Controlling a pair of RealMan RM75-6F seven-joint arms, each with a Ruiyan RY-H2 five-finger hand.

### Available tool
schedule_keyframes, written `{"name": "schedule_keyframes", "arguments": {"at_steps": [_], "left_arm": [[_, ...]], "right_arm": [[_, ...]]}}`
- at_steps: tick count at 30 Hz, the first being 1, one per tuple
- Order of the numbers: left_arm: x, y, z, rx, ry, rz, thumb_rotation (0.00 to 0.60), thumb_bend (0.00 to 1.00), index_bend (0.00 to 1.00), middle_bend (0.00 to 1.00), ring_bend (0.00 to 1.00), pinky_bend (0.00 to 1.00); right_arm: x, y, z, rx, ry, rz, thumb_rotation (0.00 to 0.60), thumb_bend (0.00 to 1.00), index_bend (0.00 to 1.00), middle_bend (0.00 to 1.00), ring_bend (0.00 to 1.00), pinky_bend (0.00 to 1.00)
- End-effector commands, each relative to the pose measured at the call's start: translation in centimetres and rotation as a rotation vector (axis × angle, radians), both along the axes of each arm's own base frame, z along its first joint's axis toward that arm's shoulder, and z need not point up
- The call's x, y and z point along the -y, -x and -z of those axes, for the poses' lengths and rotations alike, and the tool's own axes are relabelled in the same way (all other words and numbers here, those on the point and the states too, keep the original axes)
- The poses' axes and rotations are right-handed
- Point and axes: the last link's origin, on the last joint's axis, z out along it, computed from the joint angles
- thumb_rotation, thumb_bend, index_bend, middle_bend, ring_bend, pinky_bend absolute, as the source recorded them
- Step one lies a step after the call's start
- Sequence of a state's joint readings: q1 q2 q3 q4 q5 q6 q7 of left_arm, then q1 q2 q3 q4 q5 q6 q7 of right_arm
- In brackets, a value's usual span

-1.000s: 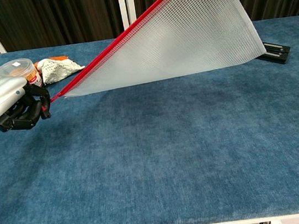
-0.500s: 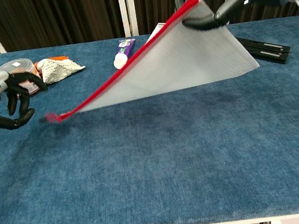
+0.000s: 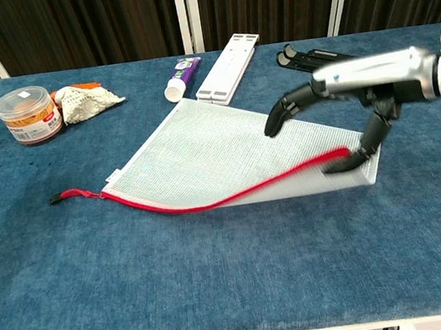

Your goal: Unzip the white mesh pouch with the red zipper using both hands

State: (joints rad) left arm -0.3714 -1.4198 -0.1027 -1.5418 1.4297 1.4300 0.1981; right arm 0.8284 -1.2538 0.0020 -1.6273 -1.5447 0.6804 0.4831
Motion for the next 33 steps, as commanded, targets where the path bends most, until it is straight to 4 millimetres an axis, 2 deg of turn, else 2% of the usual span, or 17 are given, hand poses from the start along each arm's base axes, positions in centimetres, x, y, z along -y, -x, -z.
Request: {"name": "schedule_keyframes", "arguments": {"at_steps": [1, 5, 8, 11, 14, 17, 19, 21, 24, 28, 33], "left_arm": [[0.2, 0.4, -0.8, 0.009, -0.009, -0.019, 0.6, 0.19, 0.15, 0.28, 0.23, 0.41], [0.5, 1.2, -2.0, 0.014, -0.019, -0.049, 0.6, 0.19, 0.15, 0.25, 0.19, 0.34], [1.0, 2.0, -3.0, 0.023, -0.033, -0.075, 0.6, 0.18, 0.16, 0.25, 0.19, 0.32], [1.4, 2.9, -4.0, 0.041, -0.046, -0.106, 0.6, 0.18, 0.16, 0.25, 0.19, 0.3], [1.9, 3.8, -5.0, 0.029, -0.073, -0.125, 0.6, 0.18, 0.16, 0.25, 0.19, 0.3], [2.5, 4.7, -5.9, -0.016, -0.071, -0.153, 0.6, 0.18, 0.18, 0.25, 0.19, 0.3], [3.0, 5.2, -6.5, -0.036, -0.068, -0.177, 0.6, 0.18, 0.19, 0.25, 0.19, 0.3], [3.6, 5.5, -6.8, -0.032, -0.062, -0.19, 0.6, 0.19, 0.19, 0.25, 0.19, 0.3], [4.9, 5.9, -7.3, -0.036, -0.054, -0.211, 0.6, 0.19, 0.19, 0.25, 0.19, 0.28], [6.9, 6.3, -7.7, -0.051, -0.058, -0.237, 0.6, 0.19, 0.2, 0.25, 0.19, 0.25], [9.4, 6.1, -7.7, -0.03, -0.074, -0.246, 0.6, 0.19, 0.2, 0.25, 0.19, 0.25]], "right_arm": [[-0.9, 1.2, -0.2, -0.115, -0.052, 0.013, 0.6, 0.01, 0.0, 0.0, 0.0, 0.0], [-1.6, 2.6, -1.1, -0.133, -0.018, 0.025, 0.6, 0.0, 0.0, 0.0, 0.0, 0.0], [-2.7, 3.8, -2.6, -0.081, 0.03, 0.06, 0.6, 0.0, 0.0, 0.0, 0.0, 0.0], [-3.5, 4.9, -4.8, -0.034, 0.088, 0.068, 0.6, 0.0, 0.0, 0.0, 0.0, 0.0], [-3.6, 6.2, -7.4, 0.058, 0.241, 0.105, 0.6, 0.0, 0.0, 0.01, 0.0, 0.0], [-3.5, 7.9, -10.2, 0.099, 0.451, 0.136, 0.6, 0.11, 0.0, 0.1, 0.0, 0.02], [-3.7, 9.2, -12.0, 0.078, 0.59, 0.143, 0.6, 0.25, 0.01, 0.15, 0.01, 0.05], [-4.2, 10.3, -13.2, 0.042, 0.688, 0.149, 0.6, 0.29, 0.02, 0.16, 0.02, 0.06], [-5.8, 12.2, -14.9, -0.008, 0.805, 0.184, 0.6, 0.3, 0.03, 0.16, 0.02, 0.06], [-8.1, 14.0, -16.0, -0.028, 0.863, 0.241, 0.6, 0.3, 0.03, 0.15, 0.02, 0.06], [-10.5, 15.4, -16.6, -0.012, 0.87, 0.297, 0.6, 0.3, 0.03, 0.15, 0.02, 0.06]]}}
